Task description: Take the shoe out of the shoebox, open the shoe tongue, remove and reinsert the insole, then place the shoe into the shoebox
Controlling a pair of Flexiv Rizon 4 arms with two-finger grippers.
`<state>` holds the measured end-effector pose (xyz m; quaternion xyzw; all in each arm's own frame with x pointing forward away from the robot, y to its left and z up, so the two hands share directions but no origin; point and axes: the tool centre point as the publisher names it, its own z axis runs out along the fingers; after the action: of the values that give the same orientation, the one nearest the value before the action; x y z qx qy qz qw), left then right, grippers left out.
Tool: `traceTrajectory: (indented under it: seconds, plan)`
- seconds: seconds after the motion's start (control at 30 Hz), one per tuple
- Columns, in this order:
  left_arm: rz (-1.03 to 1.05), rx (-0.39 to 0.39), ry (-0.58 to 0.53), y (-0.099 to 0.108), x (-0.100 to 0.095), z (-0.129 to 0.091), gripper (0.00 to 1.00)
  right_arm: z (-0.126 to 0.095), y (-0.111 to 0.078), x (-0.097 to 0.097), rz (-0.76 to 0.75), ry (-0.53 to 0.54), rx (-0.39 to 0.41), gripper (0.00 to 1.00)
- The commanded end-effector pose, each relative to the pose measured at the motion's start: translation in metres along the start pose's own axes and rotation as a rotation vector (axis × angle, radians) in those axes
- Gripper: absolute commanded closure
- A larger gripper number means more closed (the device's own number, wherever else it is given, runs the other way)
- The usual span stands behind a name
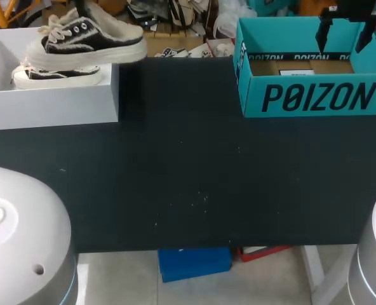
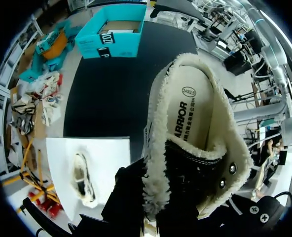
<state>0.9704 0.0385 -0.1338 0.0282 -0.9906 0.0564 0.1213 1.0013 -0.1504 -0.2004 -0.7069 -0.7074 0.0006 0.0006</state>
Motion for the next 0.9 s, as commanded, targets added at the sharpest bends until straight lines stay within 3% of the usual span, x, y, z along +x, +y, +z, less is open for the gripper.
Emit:
traceTrajectory:
  seconds: [0.03,0.2,0.43,0.57,0.7,0.9]
  plan:
    - [0.009,-0.021,-0.216,-0.043,0.075,0.059,1.00,0.000,0.000,0.000,0.000,0.000,0.000,0.00]
    - [0.041,-0.028,-0.191,-0.086,0.096,0.100,1.00,0.000,0.000,0.000,0.000,0.000,0.000,0.00]
    - [0.038,-0.039,-0.187,-0.128,0.088,0.148,1.00,0.000,0.000,0.000,0.000,0.000,0.000,0.00]
    - [0.034,-0.035,-0.176,-0.139,0.075,0.177,1.00,0.000,0.000,0.000,0.000,0.000,0.000,0.00]
    - [0.032,-0.030,-0.124,-0.143,0.064,0.220,1.00,0.000,0.000,0.000,0.000,0.000,0.000,0.00]
    - [0.056,-0.033,-0.069,-0.147,0.058,0.274,1.00,0.000,0.000,0.000,0.000,0.000,0.000,0.00]
